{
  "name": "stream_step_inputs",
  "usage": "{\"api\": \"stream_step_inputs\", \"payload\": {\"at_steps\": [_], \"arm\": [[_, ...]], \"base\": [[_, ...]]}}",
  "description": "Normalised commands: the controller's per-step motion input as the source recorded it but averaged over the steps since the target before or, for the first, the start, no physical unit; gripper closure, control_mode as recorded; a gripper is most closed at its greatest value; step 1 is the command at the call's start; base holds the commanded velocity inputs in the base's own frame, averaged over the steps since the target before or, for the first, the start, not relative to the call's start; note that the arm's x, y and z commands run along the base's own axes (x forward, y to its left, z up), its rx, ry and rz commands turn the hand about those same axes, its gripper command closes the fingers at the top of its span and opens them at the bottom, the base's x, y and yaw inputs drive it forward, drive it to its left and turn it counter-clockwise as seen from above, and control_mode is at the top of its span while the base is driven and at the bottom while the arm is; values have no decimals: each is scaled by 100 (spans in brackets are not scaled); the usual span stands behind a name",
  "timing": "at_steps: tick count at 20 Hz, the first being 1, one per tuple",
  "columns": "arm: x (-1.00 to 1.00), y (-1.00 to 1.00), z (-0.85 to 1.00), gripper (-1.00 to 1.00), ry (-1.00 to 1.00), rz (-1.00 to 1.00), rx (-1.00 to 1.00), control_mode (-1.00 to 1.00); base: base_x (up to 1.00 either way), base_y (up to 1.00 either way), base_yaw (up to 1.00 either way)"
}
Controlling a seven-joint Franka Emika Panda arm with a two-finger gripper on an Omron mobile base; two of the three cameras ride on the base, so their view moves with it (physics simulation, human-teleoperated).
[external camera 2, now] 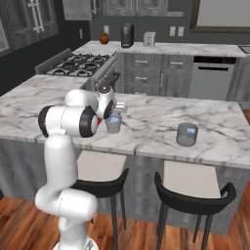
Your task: There are four ice cubes in the ice bowl. Place two ice cubes in each glass of water.
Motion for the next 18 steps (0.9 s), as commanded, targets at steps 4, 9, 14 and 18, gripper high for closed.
{"api": "stream_step_inputs", "payload": {"at_steps": [4,9,14,18], "arm": [[2,0,15,-100,0,4,6,-100],[-35,-18,48,-100,-4,0,11,-100],[-96,-17,21,-100,-2,0,6,-100],[-100,-18,12,-100,0,7,0,-100]], "base": [[0,0,0],[0,0,0],[0,0,0],[0,0,0]]}}
